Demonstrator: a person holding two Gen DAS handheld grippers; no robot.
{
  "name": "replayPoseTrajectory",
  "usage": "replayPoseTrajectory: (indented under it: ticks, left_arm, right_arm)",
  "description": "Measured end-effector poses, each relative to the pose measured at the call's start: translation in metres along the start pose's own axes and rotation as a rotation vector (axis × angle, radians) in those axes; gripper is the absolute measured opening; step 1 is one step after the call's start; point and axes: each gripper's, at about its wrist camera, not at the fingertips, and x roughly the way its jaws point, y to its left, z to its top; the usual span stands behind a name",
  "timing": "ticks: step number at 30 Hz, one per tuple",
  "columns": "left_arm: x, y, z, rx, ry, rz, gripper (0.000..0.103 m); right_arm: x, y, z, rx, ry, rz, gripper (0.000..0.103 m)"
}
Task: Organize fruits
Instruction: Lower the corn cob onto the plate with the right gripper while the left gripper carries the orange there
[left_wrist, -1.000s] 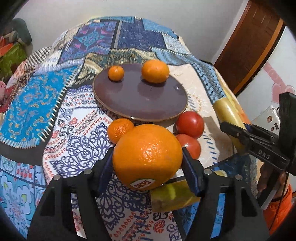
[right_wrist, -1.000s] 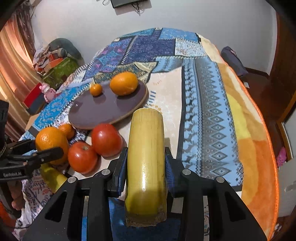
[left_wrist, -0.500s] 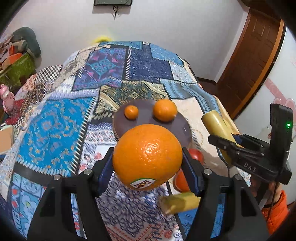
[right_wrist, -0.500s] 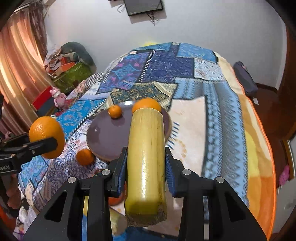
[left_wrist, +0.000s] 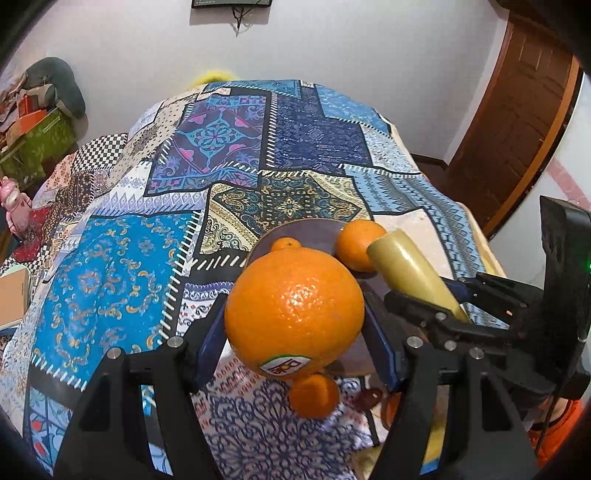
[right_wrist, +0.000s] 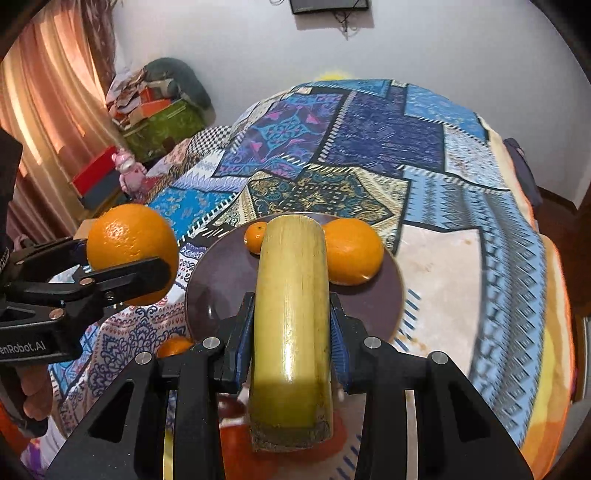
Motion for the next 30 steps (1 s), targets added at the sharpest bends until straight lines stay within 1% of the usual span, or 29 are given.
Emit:
replayPoseTrajectory:
  ticks: [4,14,20,27,30]
  left_arm:
    - [0.017,0.005,0.005,0.000,0.018,0.009,0.068]
    - [0.055,0.016,0.014,-0.013,0.068,0.009,0.068]
    - [0.067,0.015,0.015,-0.007,0.082,0.003,0.068]
    - [0.075,0.007,0.014,0.026,0.091,0.008,0.068]
    - [0.079,0.010,0.015,0.005,0.102,-0.008,0.068]
  right_arm:
    - [0.017,0.004,0.005,-0.036,0.038,0.002,0.033]
    - [0.041,0.004,0.013,-0.081,0.098,0.008,0.033]
    - [0.054,0.005,0.013,-0.085,0.130,0.009,0.033]
    - [0.062,0.004,0.014,-0.090,0.153,0.006,0.033]
    - [0.060,0.006,0.016,-0.108,0.145,0.001,0.033]
